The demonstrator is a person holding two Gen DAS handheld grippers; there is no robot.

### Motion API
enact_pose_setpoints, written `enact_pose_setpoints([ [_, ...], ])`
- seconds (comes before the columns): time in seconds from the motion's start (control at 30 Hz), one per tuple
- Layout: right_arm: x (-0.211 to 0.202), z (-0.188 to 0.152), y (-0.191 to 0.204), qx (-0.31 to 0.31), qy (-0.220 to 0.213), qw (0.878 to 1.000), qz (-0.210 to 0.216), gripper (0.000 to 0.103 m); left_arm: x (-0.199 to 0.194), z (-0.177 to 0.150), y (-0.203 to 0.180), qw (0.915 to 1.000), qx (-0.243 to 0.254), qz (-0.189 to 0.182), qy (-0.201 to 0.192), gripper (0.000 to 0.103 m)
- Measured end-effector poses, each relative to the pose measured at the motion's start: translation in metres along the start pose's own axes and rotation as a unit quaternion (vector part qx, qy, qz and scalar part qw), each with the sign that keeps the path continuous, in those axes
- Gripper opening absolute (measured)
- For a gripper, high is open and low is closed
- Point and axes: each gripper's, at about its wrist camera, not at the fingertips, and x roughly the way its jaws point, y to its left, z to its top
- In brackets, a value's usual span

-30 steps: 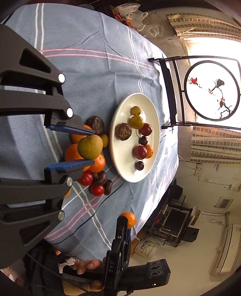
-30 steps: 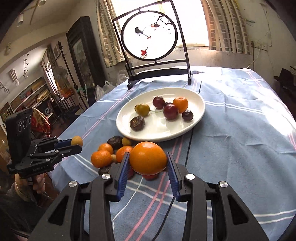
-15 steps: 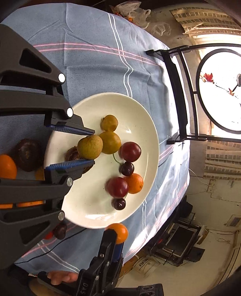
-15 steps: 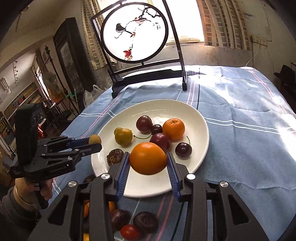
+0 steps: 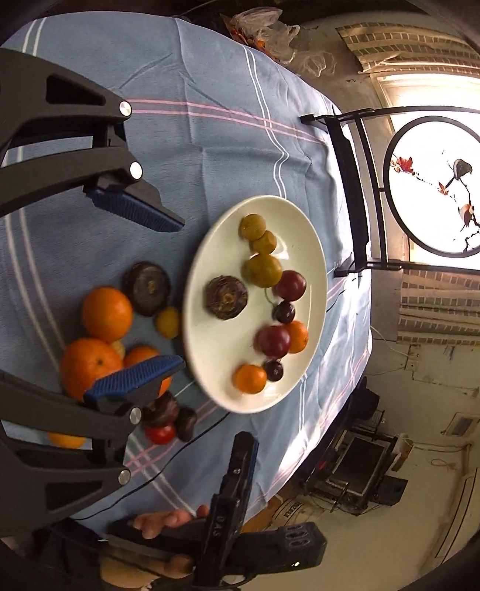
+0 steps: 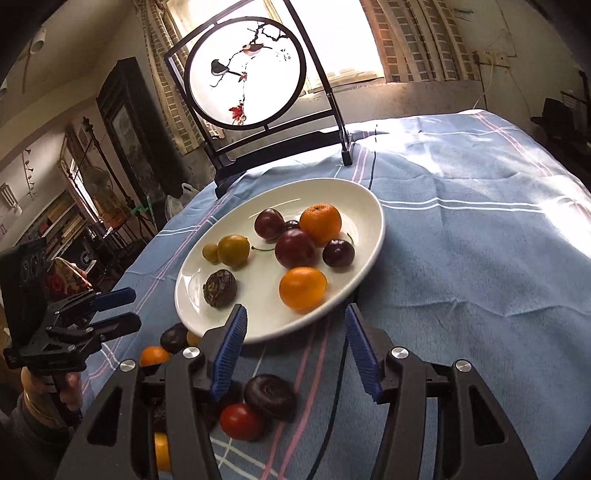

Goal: Organize fruits
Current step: 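Place the yellow fruit and orange on the white plate, open both tools, then grasp a mandarin with the left tool while the right tool grasps an orange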

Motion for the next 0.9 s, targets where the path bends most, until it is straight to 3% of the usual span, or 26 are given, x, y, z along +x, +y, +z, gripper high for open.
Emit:
enact_pose_setpoints([
  [0.13,-0.014,-0.011,-0.007,0.018,-0.007,1.000,0.020,0.057,-0.016,-0.030,-0.019,0.9994,0.032,-0.015,-0.004,0.067],
  [0.23,-0.018,-0.015,-0.010,0.029,-0.005,1.000,0.011,0.057,-0.012,-0.040,-0.020,0.9995,-0.002,-0.032,0.006,0.066],
  [0.37,-0.025,-0.024,-0.001,0.011,-0.003,1.000,0.001,0.057,-0.007,-0.046,-0.020,0.9979,-0.044,-0.047,0.002,0.053],
  [0.47,-0.028,-0.029,0.004,-0.004,-0.002,1.000,-0.014,0.057,-0.002,-0.047,-0.032,0.9979,-0.042,-0.049,0.011,0.042],
  [0.8,-0.027,-0.036,0.022,-0.055,0.006,0.998,-0.033,0.057,0.011,-0.039,-0.038,0.9985,-0.040,-0.036,0.002,0.041],
  [0.9,-0.026,-0.037,0.022,-0.057,0.009,0.998,-0.033,0.057,0.011,-0.035,-0.034,0.9971,-0.053,-0.054,-0.005,0.040],
])
